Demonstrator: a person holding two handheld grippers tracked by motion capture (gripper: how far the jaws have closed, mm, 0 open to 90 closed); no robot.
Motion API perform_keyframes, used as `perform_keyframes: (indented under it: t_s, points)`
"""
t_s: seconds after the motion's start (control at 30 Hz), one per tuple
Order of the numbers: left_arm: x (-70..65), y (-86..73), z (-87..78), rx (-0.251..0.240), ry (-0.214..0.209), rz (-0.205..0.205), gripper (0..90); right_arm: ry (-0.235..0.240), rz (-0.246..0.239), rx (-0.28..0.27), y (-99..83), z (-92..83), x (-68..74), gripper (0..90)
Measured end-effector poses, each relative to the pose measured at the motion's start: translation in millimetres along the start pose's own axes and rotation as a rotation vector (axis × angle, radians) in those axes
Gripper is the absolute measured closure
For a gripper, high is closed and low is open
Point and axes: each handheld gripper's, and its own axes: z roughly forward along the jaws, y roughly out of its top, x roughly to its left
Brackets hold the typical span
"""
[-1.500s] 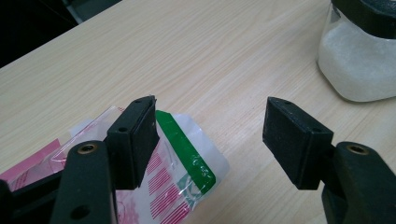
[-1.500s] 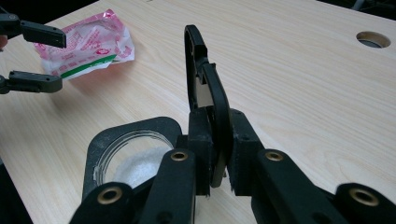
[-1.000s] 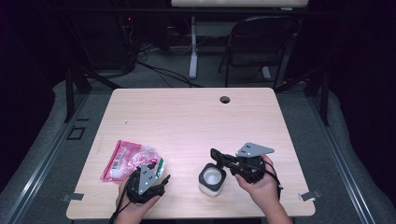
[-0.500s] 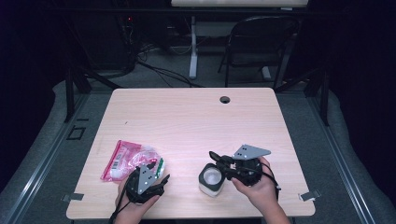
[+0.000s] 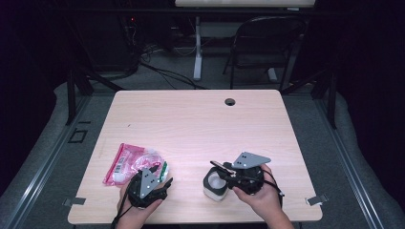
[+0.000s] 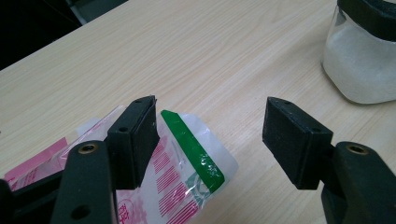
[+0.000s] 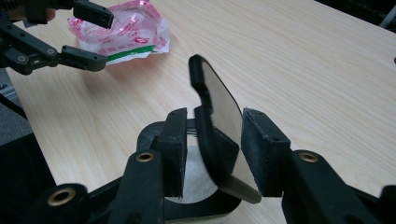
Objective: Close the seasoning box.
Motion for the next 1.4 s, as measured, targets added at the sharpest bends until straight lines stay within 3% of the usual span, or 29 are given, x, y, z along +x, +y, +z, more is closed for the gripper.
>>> perform_keyframes:
  t_s: [0.5, 1.4]
  points:
    - [-0.4, 0.2, 0.1, 0.001, -0.002, 0.007, 35.8, -0.012, -0.059, 0.032, -0.3, 4.5, 9.2, 60.2]
    - [-0.4, 0.0, 0.4, 0.0, -0.004, 0.008, 35.8, -0.012, -0.076, 0.035, -1.2, 8.3, 14.2, 54.5]
